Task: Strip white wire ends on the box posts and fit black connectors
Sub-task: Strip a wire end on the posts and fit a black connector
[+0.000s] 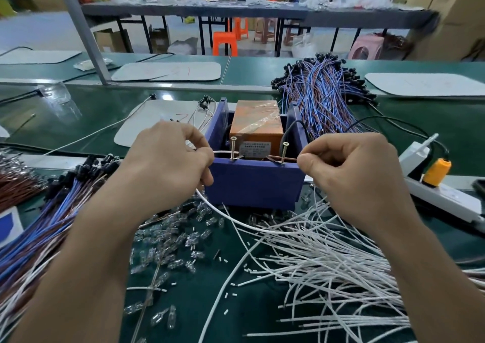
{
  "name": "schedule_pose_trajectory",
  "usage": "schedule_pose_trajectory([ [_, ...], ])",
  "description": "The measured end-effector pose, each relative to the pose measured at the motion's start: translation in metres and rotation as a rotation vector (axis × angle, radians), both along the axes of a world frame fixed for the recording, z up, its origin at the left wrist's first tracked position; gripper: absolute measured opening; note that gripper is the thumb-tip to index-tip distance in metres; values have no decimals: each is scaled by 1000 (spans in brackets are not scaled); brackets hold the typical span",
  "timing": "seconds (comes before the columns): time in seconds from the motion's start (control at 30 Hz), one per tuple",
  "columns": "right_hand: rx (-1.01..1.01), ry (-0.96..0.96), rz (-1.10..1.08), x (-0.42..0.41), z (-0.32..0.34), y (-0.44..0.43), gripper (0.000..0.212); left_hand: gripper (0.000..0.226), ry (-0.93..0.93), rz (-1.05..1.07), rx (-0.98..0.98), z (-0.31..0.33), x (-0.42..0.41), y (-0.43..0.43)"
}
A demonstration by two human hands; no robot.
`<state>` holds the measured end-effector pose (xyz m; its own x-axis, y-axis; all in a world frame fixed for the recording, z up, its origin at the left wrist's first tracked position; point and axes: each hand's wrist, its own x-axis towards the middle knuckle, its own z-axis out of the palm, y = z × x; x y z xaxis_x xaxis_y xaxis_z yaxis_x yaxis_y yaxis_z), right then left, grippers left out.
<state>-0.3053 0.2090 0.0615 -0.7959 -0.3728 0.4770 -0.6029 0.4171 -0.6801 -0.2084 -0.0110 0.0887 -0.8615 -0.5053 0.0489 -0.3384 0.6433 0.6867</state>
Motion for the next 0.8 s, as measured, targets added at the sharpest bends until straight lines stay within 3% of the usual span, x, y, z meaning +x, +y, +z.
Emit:
schedule_pose_trajectory([
  [0.8,-15,60,-80,-2,-10,-4,15,16,20,42,-96,-5,-3,1],
])
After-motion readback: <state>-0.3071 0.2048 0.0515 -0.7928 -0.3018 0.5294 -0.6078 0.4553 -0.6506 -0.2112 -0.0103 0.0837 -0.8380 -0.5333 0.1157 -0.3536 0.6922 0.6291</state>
